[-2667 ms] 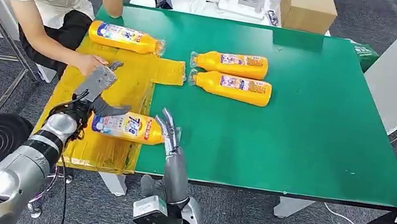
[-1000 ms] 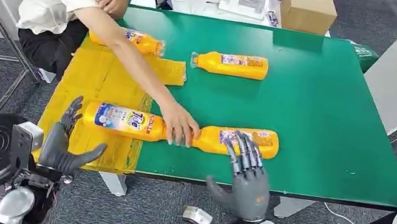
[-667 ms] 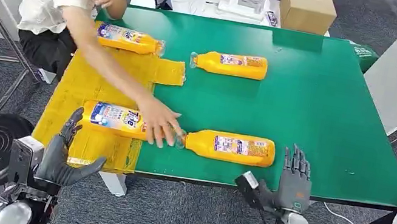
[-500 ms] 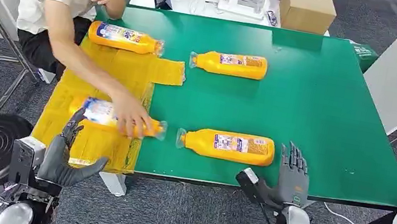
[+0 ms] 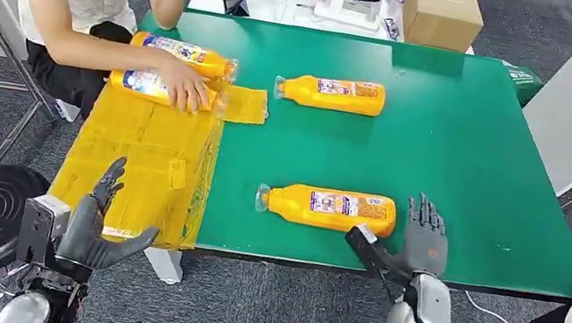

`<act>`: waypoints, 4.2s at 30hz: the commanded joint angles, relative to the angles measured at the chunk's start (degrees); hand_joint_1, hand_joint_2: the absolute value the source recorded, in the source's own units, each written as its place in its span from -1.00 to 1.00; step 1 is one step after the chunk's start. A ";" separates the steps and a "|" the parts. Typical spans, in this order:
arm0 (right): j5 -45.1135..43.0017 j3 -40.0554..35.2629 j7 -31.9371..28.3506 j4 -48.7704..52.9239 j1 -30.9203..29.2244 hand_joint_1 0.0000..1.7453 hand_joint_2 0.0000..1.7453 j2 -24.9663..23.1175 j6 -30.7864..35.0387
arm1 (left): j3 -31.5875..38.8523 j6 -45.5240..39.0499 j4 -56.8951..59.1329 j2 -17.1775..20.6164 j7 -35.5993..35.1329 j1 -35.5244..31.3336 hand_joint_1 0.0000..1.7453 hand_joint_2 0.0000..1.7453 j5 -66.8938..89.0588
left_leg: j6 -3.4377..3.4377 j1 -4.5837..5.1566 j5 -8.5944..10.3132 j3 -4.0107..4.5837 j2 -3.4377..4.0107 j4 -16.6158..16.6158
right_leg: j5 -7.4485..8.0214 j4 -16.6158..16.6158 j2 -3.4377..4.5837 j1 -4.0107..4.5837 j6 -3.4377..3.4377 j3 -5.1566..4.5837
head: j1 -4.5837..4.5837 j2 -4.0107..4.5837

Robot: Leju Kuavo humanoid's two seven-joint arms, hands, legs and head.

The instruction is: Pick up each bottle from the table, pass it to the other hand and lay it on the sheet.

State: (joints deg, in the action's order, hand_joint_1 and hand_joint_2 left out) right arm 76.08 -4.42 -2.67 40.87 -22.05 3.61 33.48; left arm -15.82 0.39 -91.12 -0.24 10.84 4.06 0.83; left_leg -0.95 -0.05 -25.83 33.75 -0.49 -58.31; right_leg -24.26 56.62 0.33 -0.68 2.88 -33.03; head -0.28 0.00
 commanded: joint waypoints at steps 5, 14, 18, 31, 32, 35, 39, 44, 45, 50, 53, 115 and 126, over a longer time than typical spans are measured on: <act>5.60 -14.20 3.66 -1.81 -6.27 -1.00 1.00 -1.44 1.68 | -1.83 -0.18 2.95 -0.26 -1.60 -2.86 -1.00 1.00 0.71 | 0.06 -0.02 -0.03 -0.02 0.19 0.03 | 0.06 0.03 0.12 0.04 -0.18 -0.05 | 0.00 0.00; 2.98 -16.88 3.70 2.07 -1.78 -1.00 1.00 -2.95 0.41 | -0.84 -0.15 2.10 -0.49 -1.87 -1.63 -1.00 1.00 1.66 | 0.07 -0.07 -0.05 -0.01 0.07 0.06 | -0.02 -0.03 -0.02 0.09 -0.22 -0.01 | 0.00 0.00; 1.14 -17.81 1.84 0.62 -2.07 -1.00 1.00 -3.65 -0.12 | -0.84 -0.02 2.78 -0.46 -1.97 -1.99 -1.00 1.00 1.68 | 0.07 -0.05 -0.03 0.03 0.13 0.09 | 0.02 -0.04 0.05 0.06 -0.22 -0.06 | 0.00 0.00; -7.31 -16.36 0.85 -13.40 -11.59 -1.00 1.00 -3.88 -5.35 | -4.23 1.85 7.44 0.08 -2.56 -6.86 -1.00 1.00 -0.36 | 0.04 0.00 0.02 0.15 0.02 0.03 | 0.04 0.02 -0.03 0.02 -0.16 -0.17 | 0.02 0.00; -7.32 -16.33 0.82 -13.55 -11.86 -1.00 1.00 -3.89 -5.49 | -4.27 1.86 7.57 0.04 -2.57 -7.05 -1.00 1.00 -0.39 | 0.03 0.00 0.03 0.17 0.01 0.03 | 0.04 0.03 -0.04 0.01 -0.16 -0.20 | 0.00 0.00; -7.34 -16.32 0.80 -13.65 -12.08 -1.00 1.00 -3.95 -5.61 | -4.29 1.86 7.69 -0.01 -2.58 -7.20 -1.00 1.00 -0.42 | 0.03 0.00 0.02 0.18 0.02 0.03 | 0.03 0.03 -0.02 0.01 -0.16 -0.21 | 0.00 0.00; -7.32 -16.33 0.81 -13.65 -11.93 -1.00 1.00 -4.00 -5.46 | -4.30 1.86 7.71 0.04 -2.58 -7.16 -1.00 1.00 -0.43 | 0.04 -0.01 0.01 0.15 0.00 0.05 | 0.02 0.01 -0.04 0.02 -0.18 -0.16 | 0.02 0.00; -5.31 -17.44 2.63 -15.33 -14.10 -1.00 1.00 -4.02 -5.62 | -4.61 2.51 8.75 -0.33 -3.07 -8.07 -1.00 1.00 -2.17 | 0.07 -0.02 0.00 0.12 0.02 0.03 | 0.01 0.03 -0.05 0.04 -0.21 -0.14 | 0.02 0.00; -4.53 -17.95 3.25 -15.81 -15.03 -1.00 1.00 -4.03 -6.06 | -4.63 2.75 9.22 -0.53 -3.28 -8.40 -1.00 1.00 -3.01 | 0.04 0.00 0.02 0.20 0.02 0.01 | 0.04 0.05 -0.02 0.01 -0.16 -0.23 | 0.00 0.00; -1.13 -20.42 5.31 -16.72 -17.81 -1.00 1.00 -4.17 -7.68 | -4.72 2.84 9.72 -0.52 -3.49 -8.92 -1.00 1.00 -4.44 | 0.04 0.01 0.02 0.18 0.10 0.00 | 0.05 0.07 0.04 0.00 -0.18 -0.23 | 0.02 0.00; -1.00 -20.44 5.33 -16.75 -17.89 -1.00 1.00 -4.48 -8.48 | -4.52 2.57 9.83 -0.65 -3.70 -8.92 -1.00 1.00 -4.80 | 0.06 0.00 0.02 0.16 0.10 0.01 | 0.04 0.05 0.02 0.01 -0.20 -0.20 | 0.02 0.00; -4.00 -14.06 13.95 -26.58 -16.67 1.00 1.00 -2.11 -38.80 | -7.28 3.09 17.36 -1.13 -4.59 -15.76 -1.00 1.00 -8.18 | 0.00 -0.11 -0.02 -0.93 -0.32 0.15 | -0.11 -0.38 -0.33 0.12 -0.12 0.49 | 0.02 0.00; -23.15 -2.12 -15.14 -19.64 -14.35 1.00 1.00 -7.16 -28.44 | -5.97 1.77 10.86 0.67 -3.29 -10.01 -1.00 1.00 -8.62 | 0.03 -0.11 -0.16 -1.19 0.52 0.15 | 0.07 -0.32 0.41 0.12 -0.15 1.11 | 0.04 0.00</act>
State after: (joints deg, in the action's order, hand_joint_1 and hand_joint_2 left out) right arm 60.69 -15.06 -6.48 19.69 -42.28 0.94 1.10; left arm -21.55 2.69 -77.59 -1.53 7.02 -8.80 -7.39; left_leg -0.96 -0.10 -26.06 32.64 -0.08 -58.29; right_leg -24.21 56.43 0.73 -0.62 2.72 -31.93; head -0.24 0.00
